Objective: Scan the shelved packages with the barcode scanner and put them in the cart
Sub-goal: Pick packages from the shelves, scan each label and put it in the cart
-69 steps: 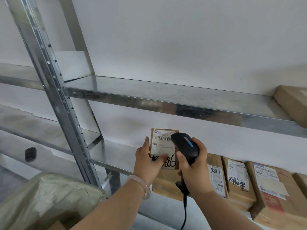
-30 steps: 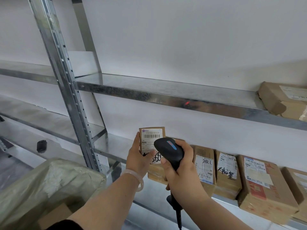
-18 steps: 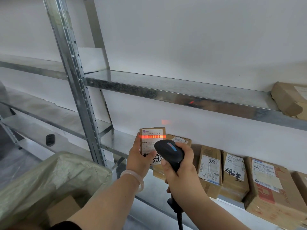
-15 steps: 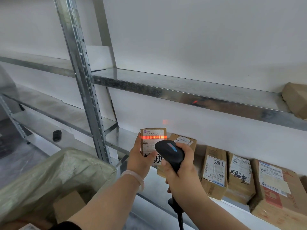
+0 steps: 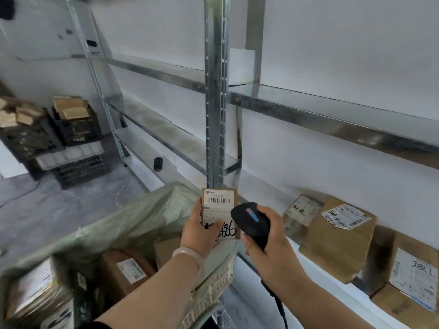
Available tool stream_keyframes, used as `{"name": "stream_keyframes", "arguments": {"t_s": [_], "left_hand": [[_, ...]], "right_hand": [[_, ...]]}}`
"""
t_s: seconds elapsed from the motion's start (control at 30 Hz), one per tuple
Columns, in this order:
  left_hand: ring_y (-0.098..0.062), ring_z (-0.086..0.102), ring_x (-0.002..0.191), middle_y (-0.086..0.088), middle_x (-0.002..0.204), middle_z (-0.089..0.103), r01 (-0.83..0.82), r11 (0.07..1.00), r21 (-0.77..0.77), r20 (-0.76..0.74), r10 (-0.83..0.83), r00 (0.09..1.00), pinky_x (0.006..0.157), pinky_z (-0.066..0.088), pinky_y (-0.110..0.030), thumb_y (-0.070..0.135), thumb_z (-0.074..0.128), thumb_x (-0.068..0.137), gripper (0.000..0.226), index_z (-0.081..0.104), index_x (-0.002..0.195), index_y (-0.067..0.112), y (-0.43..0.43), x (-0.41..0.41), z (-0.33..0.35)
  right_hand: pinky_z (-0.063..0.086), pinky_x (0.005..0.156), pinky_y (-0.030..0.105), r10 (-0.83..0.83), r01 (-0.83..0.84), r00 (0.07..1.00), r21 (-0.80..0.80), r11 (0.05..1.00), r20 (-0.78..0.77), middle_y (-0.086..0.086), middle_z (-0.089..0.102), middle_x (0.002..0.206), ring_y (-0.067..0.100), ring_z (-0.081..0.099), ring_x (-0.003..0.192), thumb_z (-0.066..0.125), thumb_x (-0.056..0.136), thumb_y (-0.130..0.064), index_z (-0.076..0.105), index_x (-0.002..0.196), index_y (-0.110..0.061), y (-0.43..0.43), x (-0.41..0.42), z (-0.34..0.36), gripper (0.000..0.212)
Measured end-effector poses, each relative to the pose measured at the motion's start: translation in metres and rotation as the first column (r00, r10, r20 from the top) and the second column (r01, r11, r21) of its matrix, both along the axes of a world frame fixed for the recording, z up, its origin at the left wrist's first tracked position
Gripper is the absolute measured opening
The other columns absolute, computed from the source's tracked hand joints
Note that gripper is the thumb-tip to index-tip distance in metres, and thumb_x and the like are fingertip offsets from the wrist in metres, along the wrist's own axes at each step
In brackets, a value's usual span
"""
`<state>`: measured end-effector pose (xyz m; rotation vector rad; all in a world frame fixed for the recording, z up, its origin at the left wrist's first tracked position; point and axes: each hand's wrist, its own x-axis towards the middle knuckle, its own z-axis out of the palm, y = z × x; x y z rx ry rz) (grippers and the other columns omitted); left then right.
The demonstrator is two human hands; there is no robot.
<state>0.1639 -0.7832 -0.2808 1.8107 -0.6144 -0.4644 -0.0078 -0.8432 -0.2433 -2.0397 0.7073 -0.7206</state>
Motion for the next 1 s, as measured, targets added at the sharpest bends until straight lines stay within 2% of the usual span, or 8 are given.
{"name": "stream_keyframes", "arguments": {"t_s": [0.1, 0.2, 0.33, 0.53, 0.63, 0.73, 0.87, 1.0], "left_hand": [[-0.017, 0.061, 0.113, 0.006, 0.129, 0.061, -0.117, 0.99, 0.084, -0.022, 0.119, 0.993, 0.074, 0.047, -0.016, 0.016, 0.068, 0.091, 0.07, 0.032, 0.149, 0.03, 0.048, 0.036, -0.009], [-0.013, 0.06, 0.102, 0.004, 0.127, 0.063, -0.197, 0.967, 0.16, -0.039, 0.205, 0.978, 0.082, 0.049, -0.025, 0.018, 0.069, 0.09, 0.067, 0.035, 0.147, 0.029, 0.097, 0.065, -0.021], [-0.016, 0.063, 0.109, 0.004, 0.127, 0.064, -0.248, 0.924, 0.291, -0.062, 0.276, 0.959, 0.092, 0.055, -0.036, 0.019, 0.069, 0.09, 0.073, 0.031, 0.151, 0.03, 0.153, 0.096, -0.043], [-0.013, 0.066, 0.099, 0.005, 0.127, 0.064, -0.244, 0.86, 0.448, -0.09, 0.315, 0.945, 0.084, 0.058, -0.033, 0.021, 0.068, 0.09, 0.082, 0.019, 0.155, 0.035, 0.204, 0.122, -0.067], [-0.008, 0.065, 0.08, 0.004, 0.118, 0.066, -0.186, 0.817, 0.546, -0.095, 0.281, 0.955, 0.061, 0.053, -0.022, 0.025, 0.063, 0.093, 0.083, 0.01, 0.156, 0.035, 0.217, 0.128, -0.07], [-0.009, 0.061, 0.073, 0.006, 0.112, 0.063, -0.154, 0.782, 0.604, -0.008, 0.199, 0.98, 0.057, 0.046, -0.021, 0.032, 0.059, 0.094, 0.08, 0.009, 0.156, 0.035, 0.217, 0.132, -0.065], [-0.022, 0.055, 0.119, -0.003, 0.151, 0.042, -0.088, 0.809, 0.581, 0.071, 0.057, 0.996, 0.094, 0.051, -0.033, 0.038, 0.061, 0.094, 0.079, 0.012, 0.156, 0.037, 0.191, 0.14, -0.047], [-0.025, 0.036, 0.14, 0.003, 0.157, 0.033, -0.006, 0.868, 0.497, 0.171, -0.091, 0.981, 0.113, 0.037, -0.04, 0.044, 0.062, 0.092, 0.077, 0.017, 0.154, 0.039, 0.135, 0.127, -0.028]], "right_hand": [[0.053, 0.084, 0.02, 0.076, -0.076, 0.996, 0.002, 0.997, -0.056, -0.012, 0.053, 0.124, 0.004, 0.062, 0.098, 0.066, 0.09, -0.029, 0.027, 0.132, -0.045, 0.021, 0.04, -0.009, 0.059], [0.057, 0.086, 0.029, 0.155, -0.154, 0.984, 0.019, 0.988, -0.088, -0.011, 0.052, 0.125, 0.007, 0.064, 0.098, 0.066, 0.09, -0.032, 0.028, 0.132, -0.046, 0.043, 0.075, -0.017, 0.058], [0.055, 0.086, 0.025, 0.243, -0.242, 0.967, 0.019, 0.97, -0.081, -0.02, 0.05, 0.119, 0.003, 0.064, 0.097, 0.065, 0.091, -0.032, 0.026, 0.126, -0.053, 0.068, 0.11, -0.025, 0.056], [0.056, 0.087, 0.031, 0.309, -0.306, 0.948, 0.048, 0.951, -0.079, -0.016, 0.058, 0.115, 0.004, 0.065, 0.095, 0.066, 0.09, -0.029, 0.028, 0.12, -0.061, 0.094, 0.147, -0.038, 0.059], [0.056, 0.089, 0.037, 0.322, -0.314, 0.942, 0.09, 0.945, -0.092, -0.013, 0.059, 0.118, 0.009, 0.066, 0.097, 0.067, 0.088, -0.031, 0.03, 0.122, -0.06, 0.102, 0.159, -0.046, 0.058], [0.055, 0.089, 0.037, 0.328, -0.315, 0.937, 0.118, 0.942, -0.123, -0.015, 0.057, 0.117, 0.01, 0.066, 0.097, 0.067, 0.088, -0.032, 0.03, 0.124, -0.056, 0.107, 0.163, -0.052, 0.057], [0.055, 0.09, 0.032, 0.264, -0.255, 0.958, 0.089, 0.963, -0.11, -0.017, 0.054, 0.12, 0.008, 0.065, 0.1, 0.068, 0.088, -0.029, 0.03, 0.124, -0.052, 0.102, 0.156, -0.051, 0.058], [0.056, 0.087, 0.031, 0.123, -0.114, 0.986, 0.084, 0.99, -0.112, -0.013, 0.056, 0.118, 0.008, 0.066, 0.096, 0.069, 0.088, -0.029, 0.028, 0.117, -0.061, 0.084, 0.134, -0.044, 0.06]]}}
